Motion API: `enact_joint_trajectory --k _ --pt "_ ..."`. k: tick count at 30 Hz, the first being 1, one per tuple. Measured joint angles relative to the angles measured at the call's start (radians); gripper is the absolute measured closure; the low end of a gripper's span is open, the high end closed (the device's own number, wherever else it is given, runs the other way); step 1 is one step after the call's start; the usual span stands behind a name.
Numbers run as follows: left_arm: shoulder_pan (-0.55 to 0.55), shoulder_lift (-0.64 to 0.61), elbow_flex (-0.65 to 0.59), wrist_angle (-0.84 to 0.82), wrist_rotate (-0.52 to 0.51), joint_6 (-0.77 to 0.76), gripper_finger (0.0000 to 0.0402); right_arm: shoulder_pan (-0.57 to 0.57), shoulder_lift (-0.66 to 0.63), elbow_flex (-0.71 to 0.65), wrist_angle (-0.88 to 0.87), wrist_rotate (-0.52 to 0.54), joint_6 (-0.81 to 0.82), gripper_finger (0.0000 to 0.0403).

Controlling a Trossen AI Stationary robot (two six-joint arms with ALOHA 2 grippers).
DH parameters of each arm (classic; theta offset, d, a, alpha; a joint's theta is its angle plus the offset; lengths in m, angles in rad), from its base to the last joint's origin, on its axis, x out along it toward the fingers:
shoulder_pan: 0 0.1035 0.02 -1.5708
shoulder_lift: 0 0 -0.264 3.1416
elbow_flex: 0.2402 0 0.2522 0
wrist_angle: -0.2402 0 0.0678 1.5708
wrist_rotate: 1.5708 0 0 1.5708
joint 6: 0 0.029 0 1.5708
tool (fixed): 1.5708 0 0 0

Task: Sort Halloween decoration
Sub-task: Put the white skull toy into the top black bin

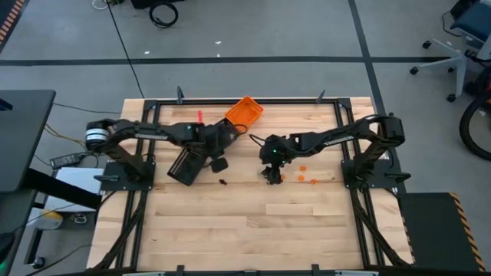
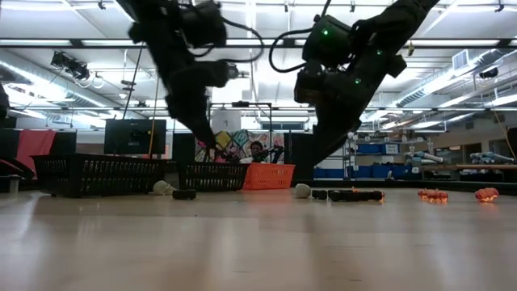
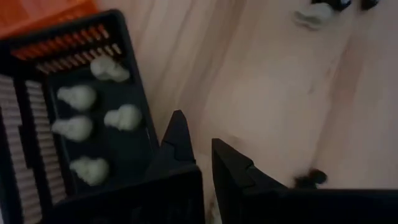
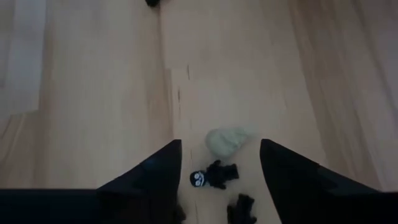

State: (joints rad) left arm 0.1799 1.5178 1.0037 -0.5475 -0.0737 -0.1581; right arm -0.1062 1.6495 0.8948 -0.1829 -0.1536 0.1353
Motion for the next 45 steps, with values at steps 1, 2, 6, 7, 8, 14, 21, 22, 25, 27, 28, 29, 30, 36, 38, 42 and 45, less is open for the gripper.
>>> enact_joint_trajectory --k 1,2,6,7,8,14,21,22,25,27,28,29,30,36,38,42,45 --pt "-0.002 -0.032 -0.024 0.009 -0.004 -0.026 0.0401 0.0 0.007 0.0 0.011 0.0 -0.001 0.0173" --pt "-0.004 -0.059 -0.044 0.016 -0.013 -0.053 0.0401 -0.001 0.015 0.0 0.028 0.0 -0.005 0.0166" --pt "-0.005 -0.163 -0.103 0.034 -0.074 -0.151 0.0401 0.001 0.037 0.0 0.081 0.01 -0.064 0.014" --pt "-0.005 -0.185 -0.114 0.037 -0.084 -0.171 0.0401 0.002 0.041 0.0 0.078 0.016 -0.087 0.0136" --pt "-0.005 -0.199 -0.12 0.032 -0.092 -0.191 0.0401 0.004 0.049 0.0 0.086 0.018 -0.114 0.0132" --pt "-0.003 -0.226 -0.128 0.024 -0.091 -0.22 0.0401 0.008 0.118 0.0 0.129 0.022 -0.227 0.0135" --pt "-0.003 -0.219 -0.128 0.013 -0.091 -0.223 0.0401 0.008 0.163 0.001 0.123 0.024 -0.211 0.0166" --pt "-0.003 -0.219 -0.128 0.007 -0.091 -0.216 0.0401 0.008 0.164 0.001 0.123 0.024 -0.21 0.0172" --pt "-0.003 -0.219 -0.128 -0.009 -0.091 -0.187 0.0402 0.01 0.163 0.001 0.122 0.026 -0.21 0.0191" --pt "-0.003 -0.219 -0.128 -0.008 -0.091 -0.161 0.0402 0.01 0.163 0.001 0.122 0.026 -0.21 0.0204" --pt "-0.003 -0.219 -0.128 -0.008 -0.091 -0.155 0.0402 0.01 0.163 0.001 0.122 0.026 -0.21 0.0212" --pt "-0.003 -0.219 -0.128 -0.008 -0.091 -0.15 0.0402 0.01 0.163 0.001 0.122 0.026 -0.21 0.0219" --pt "-0.003 -0.219 -0.128 -0.008 -0.091 -0.145 0.0402 0.01 0.163 0.001 0.122 0.026 -0.21 0.0226" --pt "-0.003 -0.219 -0.128 -0.008 -0.091 -0.141 0.0402 0.011 0.163 0.0 0.137 0.023 -0.199 0.0245" --pt "-0.003 -0.219 -0.128 -0.013 -0.091 -0.141 0.0402 0.011 0.163 0.0 0.143 0.022 -0.191 0.0242" --pt "-0.003 -0.219 -0.128 -0.111 -0.091 -0.136 0.0402 0.011 0.165 0.02 0.147 0.015 -0.192 0.0241" --pt "-0.003 -0.219 -0.128 -0.231 -0.091 -0.123 0.0402 0.011 0.165 0.041 0.163 0.015 -0.218 0.0241"
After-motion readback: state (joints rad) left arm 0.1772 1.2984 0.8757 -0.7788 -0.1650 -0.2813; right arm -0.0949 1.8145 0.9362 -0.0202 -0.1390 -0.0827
